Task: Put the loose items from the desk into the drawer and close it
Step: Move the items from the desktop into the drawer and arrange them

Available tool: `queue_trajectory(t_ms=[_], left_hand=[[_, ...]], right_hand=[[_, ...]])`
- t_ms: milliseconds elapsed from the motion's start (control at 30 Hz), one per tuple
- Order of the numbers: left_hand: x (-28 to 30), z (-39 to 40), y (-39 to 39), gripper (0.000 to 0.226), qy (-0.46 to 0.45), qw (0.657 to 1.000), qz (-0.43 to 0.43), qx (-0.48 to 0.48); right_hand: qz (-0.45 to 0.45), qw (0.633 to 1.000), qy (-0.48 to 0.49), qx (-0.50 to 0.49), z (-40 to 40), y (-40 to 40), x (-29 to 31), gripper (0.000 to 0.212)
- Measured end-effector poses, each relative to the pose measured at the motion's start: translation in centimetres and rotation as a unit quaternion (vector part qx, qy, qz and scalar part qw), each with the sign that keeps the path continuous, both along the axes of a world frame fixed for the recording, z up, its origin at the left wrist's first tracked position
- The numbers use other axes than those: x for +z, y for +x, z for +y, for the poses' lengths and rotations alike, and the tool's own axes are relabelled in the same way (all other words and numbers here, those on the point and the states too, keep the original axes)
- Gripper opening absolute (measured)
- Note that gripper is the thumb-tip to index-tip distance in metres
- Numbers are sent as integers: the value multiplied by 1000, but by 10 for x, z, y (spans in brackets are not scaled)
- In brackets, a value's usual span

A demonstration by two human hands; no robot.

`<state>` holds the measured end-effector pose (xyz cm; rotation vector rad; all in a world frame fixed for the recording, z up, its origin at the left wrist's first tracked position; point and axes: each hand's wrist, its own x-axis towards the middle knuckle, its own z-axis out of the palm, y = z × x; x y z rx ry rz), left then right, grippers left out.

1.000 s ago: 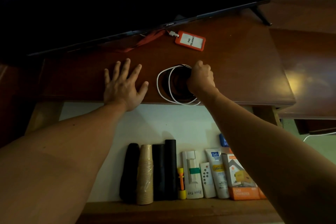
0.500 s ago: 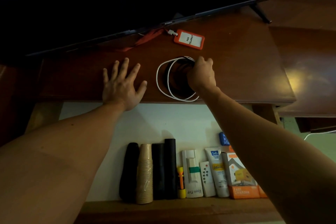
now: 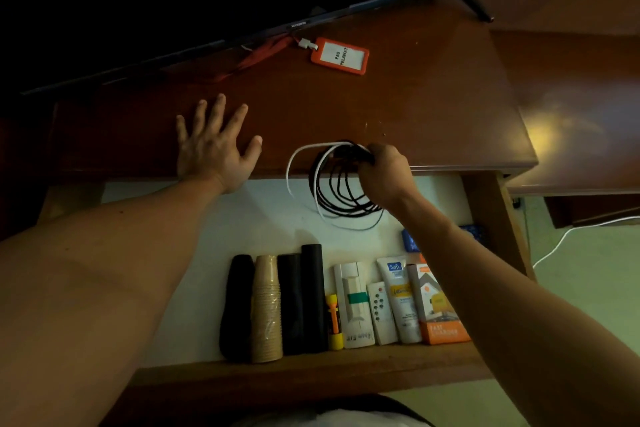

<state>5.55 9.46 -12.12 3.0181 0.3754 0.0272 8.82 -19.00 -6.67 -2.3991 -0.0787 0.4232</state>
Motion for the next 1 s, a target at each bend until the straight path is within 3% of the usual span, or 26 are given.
queue_trajectory(t_ms=[267,433,633,833,1000], left_hand=[[-1,1,1,71,6,1000,3,3],[-2,0,1,72,12,1000,3,-3],[-3,1,2,71,18,1000,6,2],[-1,0,1,71,14,1000,5,2],[-1,-1,0,71,8,1000,2,-1]], right_hand=[[40,996,-74,21,-40,-38,-45,16],[68,987,-144,16,-54,-20,-74,13],[63,984,-160,50,-41,1,-95,23],[66,979,-183,59,-37,-10,-112,48],[85,975,-207,17,-29,-37,-106,90]])
